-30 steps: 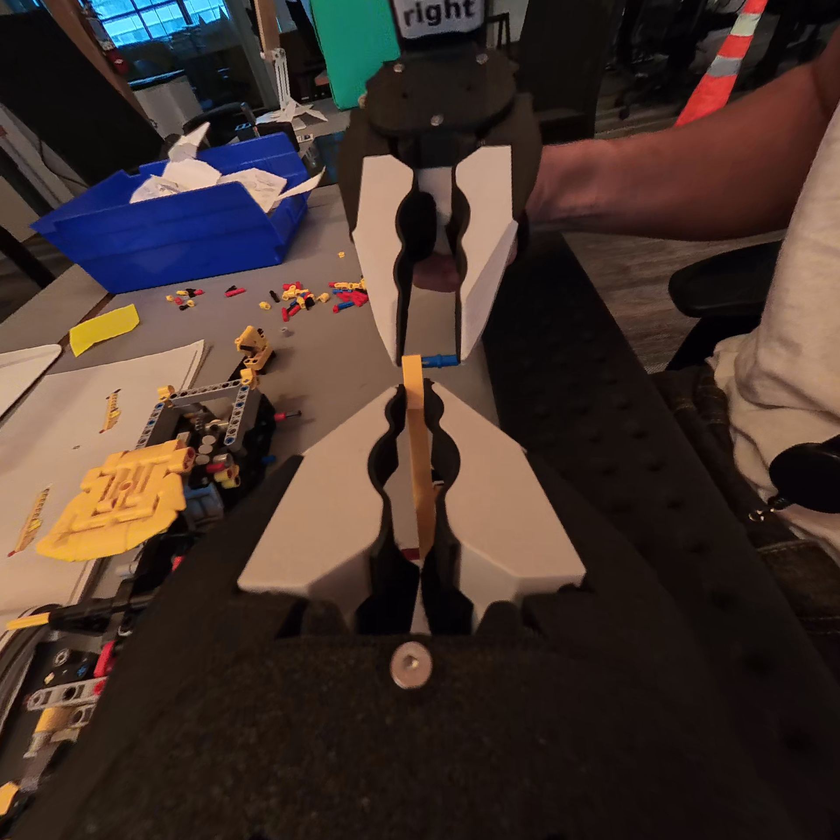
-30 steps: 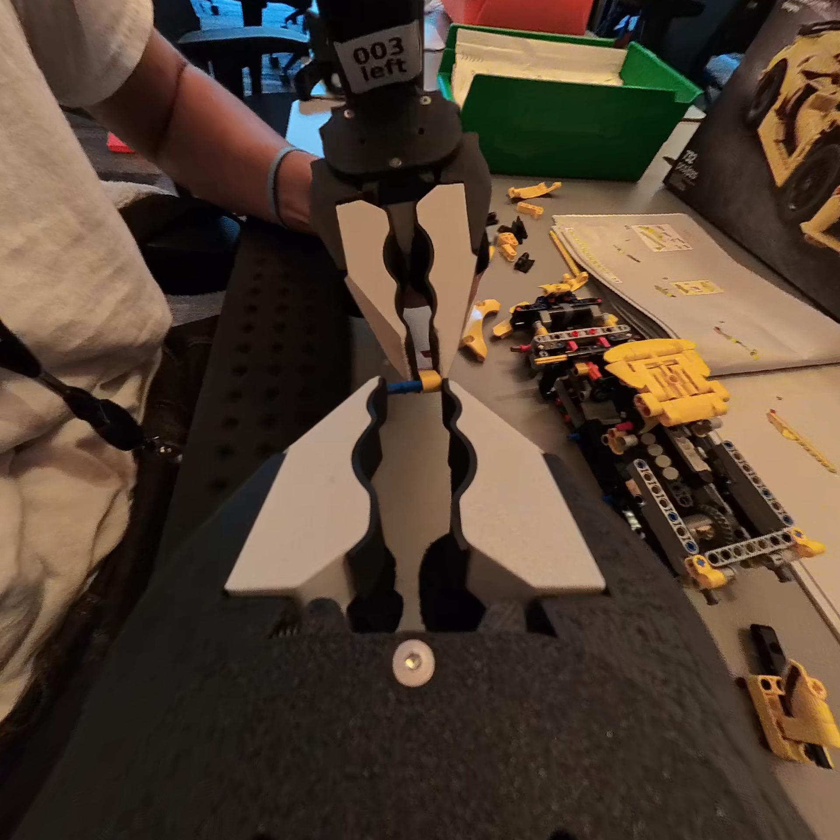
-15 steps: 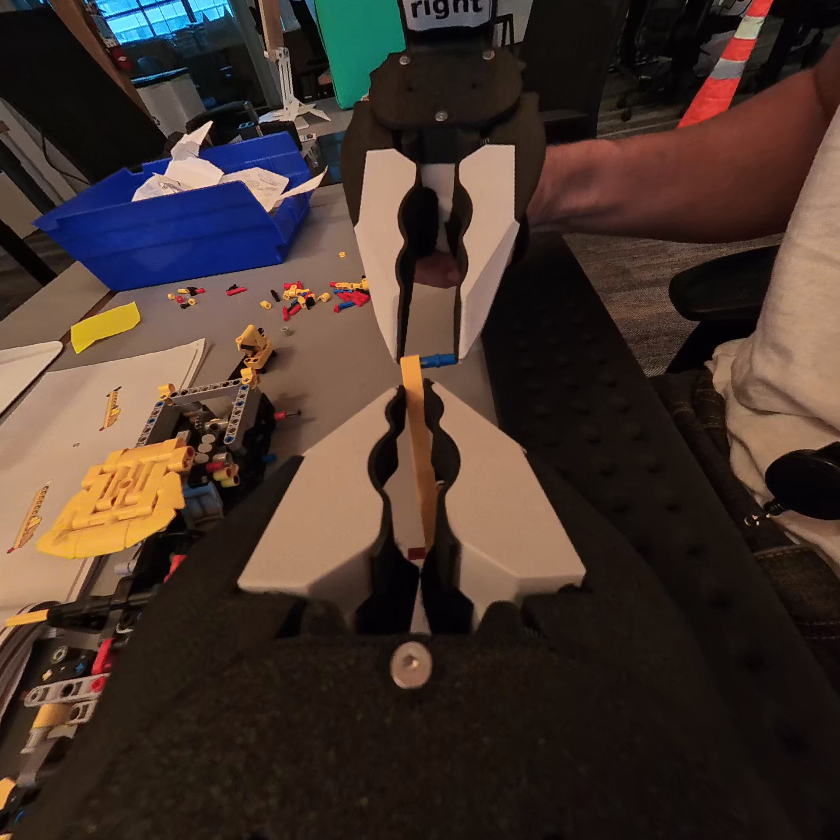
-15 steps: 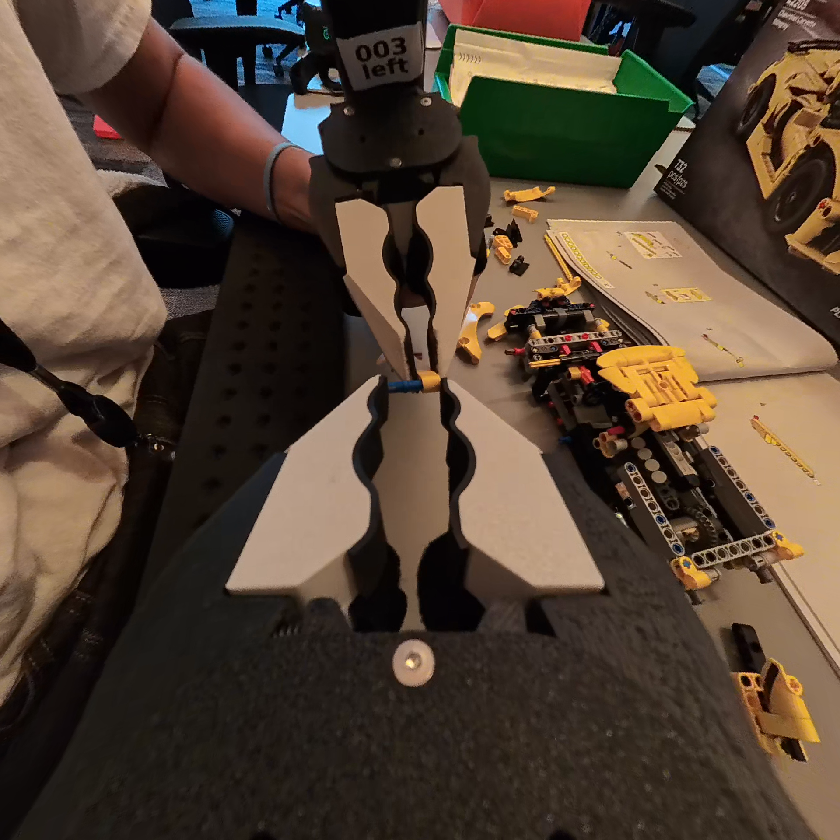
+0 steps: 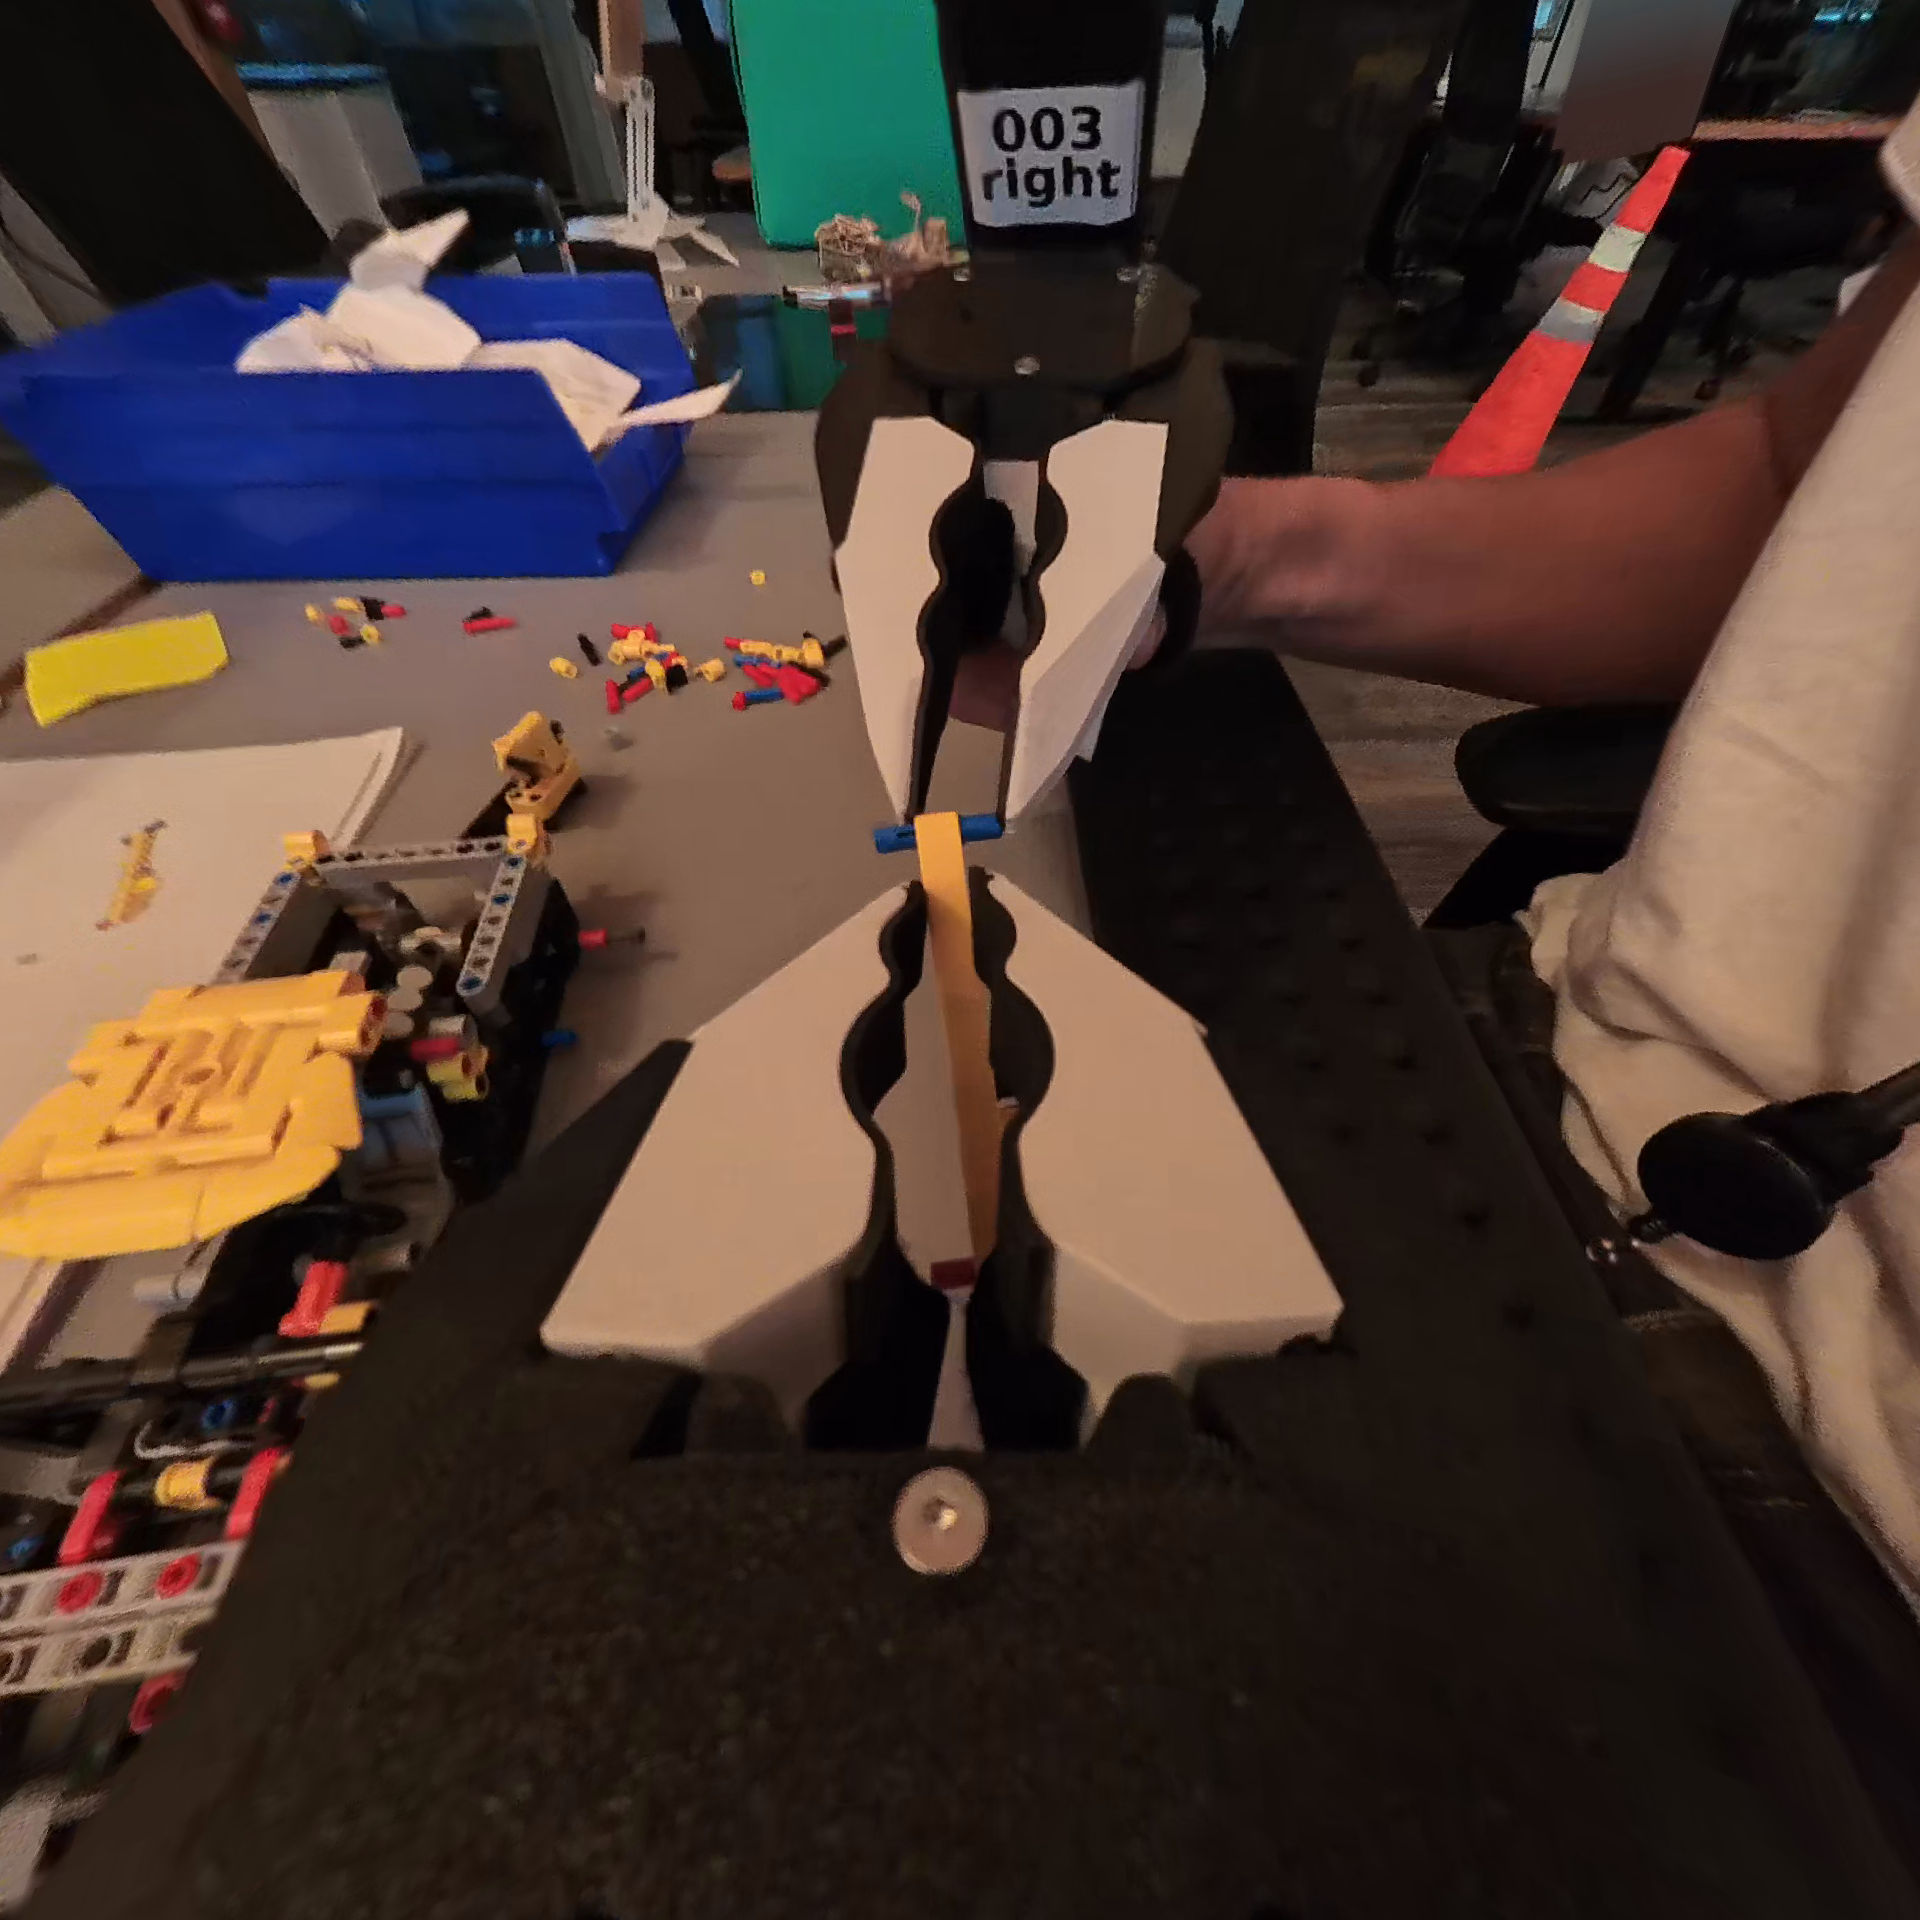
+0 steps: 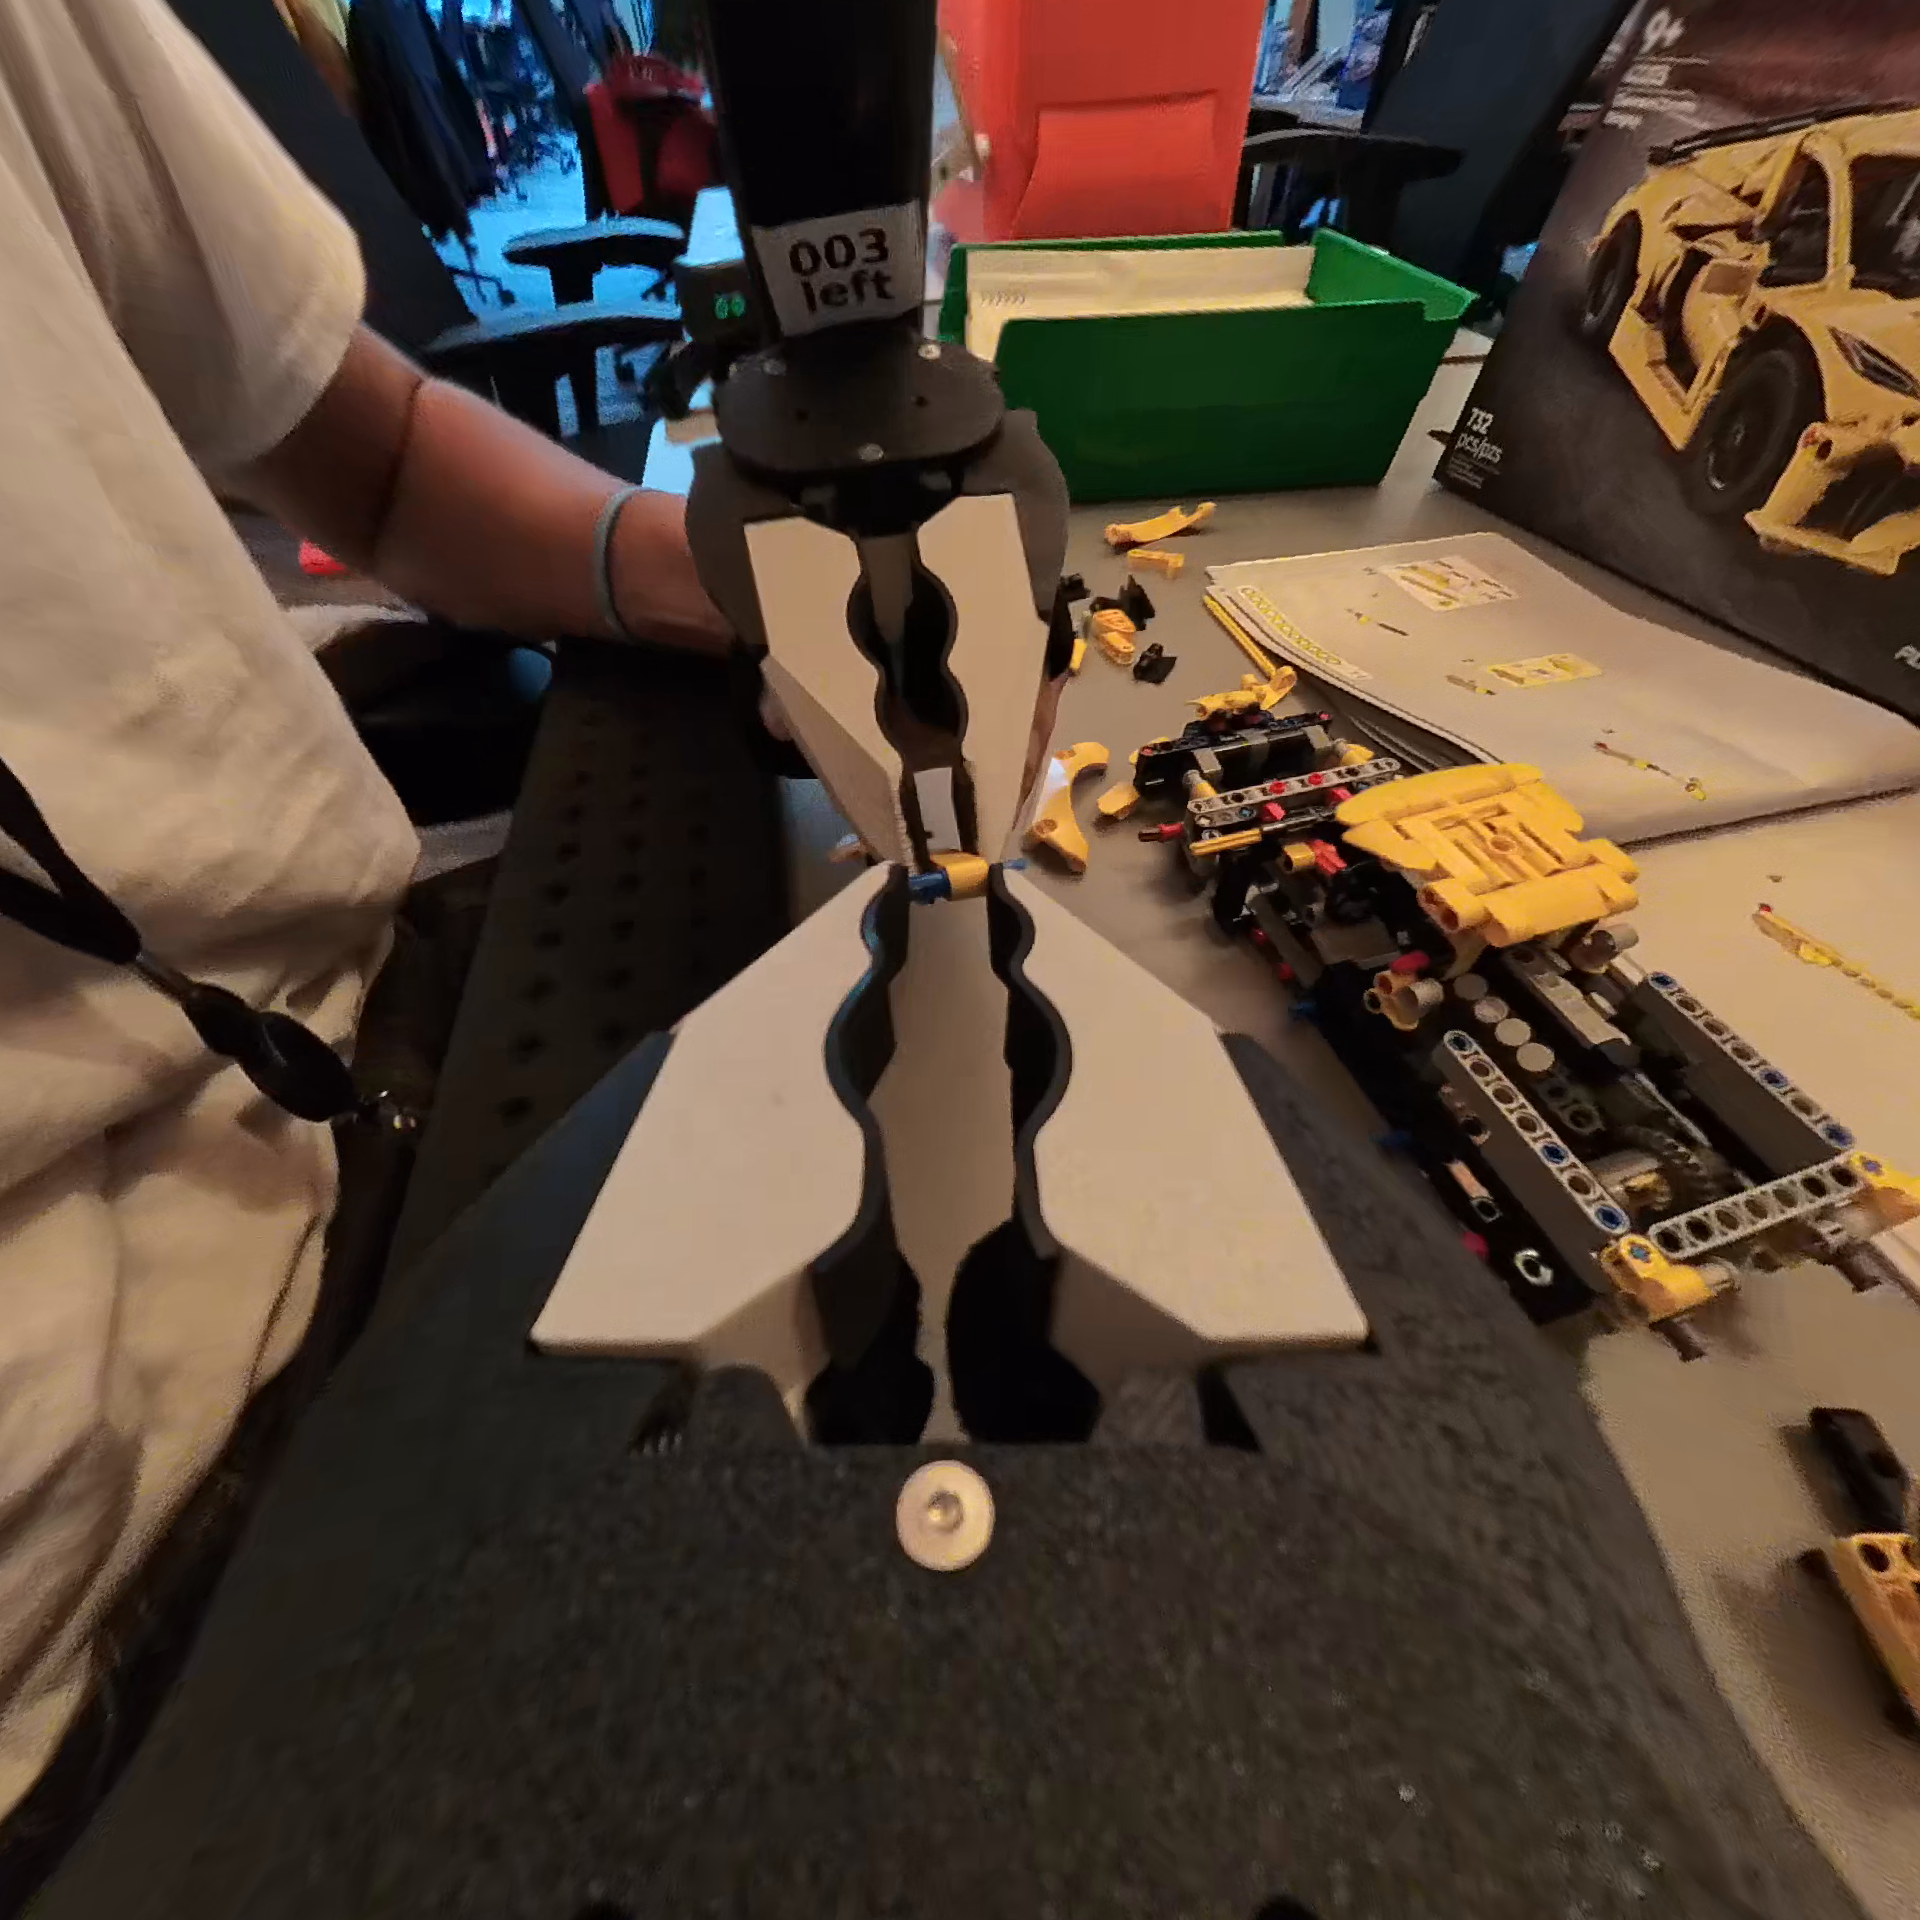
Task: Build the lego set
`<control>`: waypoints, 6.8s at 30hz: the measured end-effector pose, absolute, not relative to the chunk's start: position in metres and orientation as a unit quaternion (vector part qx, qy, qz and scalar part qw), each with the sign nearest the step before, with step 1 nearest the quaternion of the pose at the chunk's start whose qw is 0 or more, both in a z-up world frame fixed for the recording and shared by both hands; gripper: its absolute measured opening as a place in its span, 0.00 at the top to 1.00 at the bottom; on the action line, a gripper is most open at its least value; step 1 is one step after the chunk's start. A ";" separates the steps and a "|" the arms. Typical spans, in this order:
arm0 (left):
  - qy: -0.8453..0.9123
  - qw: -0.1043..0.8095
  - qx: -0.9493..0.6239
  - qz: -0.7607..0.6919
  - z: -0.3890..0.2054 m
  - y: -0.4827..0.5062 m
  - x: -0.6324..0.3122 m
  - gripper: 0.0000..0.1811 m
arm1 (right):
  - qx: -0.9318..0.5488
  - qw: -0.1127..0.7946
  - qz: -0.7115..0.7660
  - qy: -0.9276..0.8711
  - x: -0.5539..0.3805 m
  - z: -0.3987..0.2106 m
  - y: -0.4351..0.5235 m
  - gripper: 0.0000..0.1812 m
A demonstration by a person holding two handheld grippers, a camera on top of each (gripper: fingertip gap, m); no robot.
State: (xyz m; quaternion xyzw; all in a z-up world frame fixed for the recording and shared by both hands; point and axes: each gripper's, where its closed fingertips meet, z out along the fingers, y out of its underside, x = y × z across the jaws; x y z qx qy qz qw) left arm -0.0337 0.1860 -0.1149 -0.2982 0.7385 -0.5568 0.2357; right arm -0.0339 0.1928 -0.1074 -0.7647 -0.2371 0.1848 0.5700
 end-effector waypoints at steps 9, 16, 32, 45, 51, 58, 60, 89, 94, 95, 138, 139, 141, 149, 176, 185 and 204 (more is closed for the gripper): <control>0.733 0.210 -0.321 -0.561 -0.120 0.205 -0.036 0.96 | -0.735 0.608 0.255 -0.156 -0.013 -0.100 0.196 0.92; 0.710 0.095 -0.407 -0.566 -0.135 0.217 -0.030 0.96 | -0.786 0.557 0.228 -0.142 -0.003 -0.131 0.201 0.94; 0.791 0.194 -0.439 -0.379 -0.183 0.224 -0.019 0.96 | -0.826 0.563 0.014 0.014 0.081 -0.144 0.209 0.80; 0.822 0.221 -0.417 -0.318 -0.206 0.221 -0.013 0.96 | -0.815 0.566 -0.068 0.105 0.138 -0.144 0.198 0.83; 0.811 0.216 -0.437 -0.323 -0.209 0.227 -0.011 0.96 | -0.817 0.564 -0.052 0.105 0.136 -0.147 0.199 0.83; 0.807 0.220 -0.442 -0.324 -0.209 0.226 -0.012 0.93 | -0.825 0.555 -0.055 0.092 0.132 -0.151 0.202 0.83; 0.803 0.226 -0.441 -0.331 -0.205 0.226 -0.012 0.92 | -0.826 0.553 -0.056 0.089 0.131 -0.152 0.202 0.83; 0.685 0.356 -0.407 -0.488 -0.043 0.286 0.074 0.87 | -0.815 0.559 -0.088 0.125 0.146 -0.148 0.194 0.81; 0.789 0.274 -0.373 -0.405 -0.081 0.263 0.156 0.85 | -0.807 0.573 -0.065 0.130 0.144 -0.145 0.192 0.81; 0.807 0.267 -0.364 -0.382 -0.094 0.260 0.174 0.85 | -0.807 0.574 -0.061 0.128 0.143 -0.145 0.193 0.81; 0.864 0.173 -0.372 -0.292 -0.196 0.260 0.277 0.72 | -0.915 0.389 -0.018 0.108 0.237 -0.188 0.223 0.68; 0.862 0.173 -0.373 -0.295 -0.195 0.261 0.277 0.72 | -0.919 0.380 -0.013 0.101 0.238 -0.191 0.228 0.69; 0.859 0.173 -0.378 -0.299 -0.194 0.263 0.277 0.72 | -0.920 0.378 -0.018 0.100 0.243 -0.192 0.237 0.79; 0.836 0.171 -0.427 -0.300 -0.192 0.290 0.274 0.72 | -0.929 0.325 0.049 0.171 0.251 -0.207 0.256 0.78; 0.751 0.072 -0.508 -0.417 -0.166 0.305 0.263 0.76 | -0.902 0.417 -0.089 0.065 0.268 -0.163 0.256 0.99; 0.852 0.158 -0.390 -0.311 -0.196 0.280 0.244 0.76 | -0.937 0.344 -0.017 0.059 0.256 -0.203 0.238 0.78; 0.783 0.050 -0.489 -0.380 -0.186 0.277 0.269 0.76 | -0.923 0.356 0.043 0.141 0.258 -0.209 0.249 0.84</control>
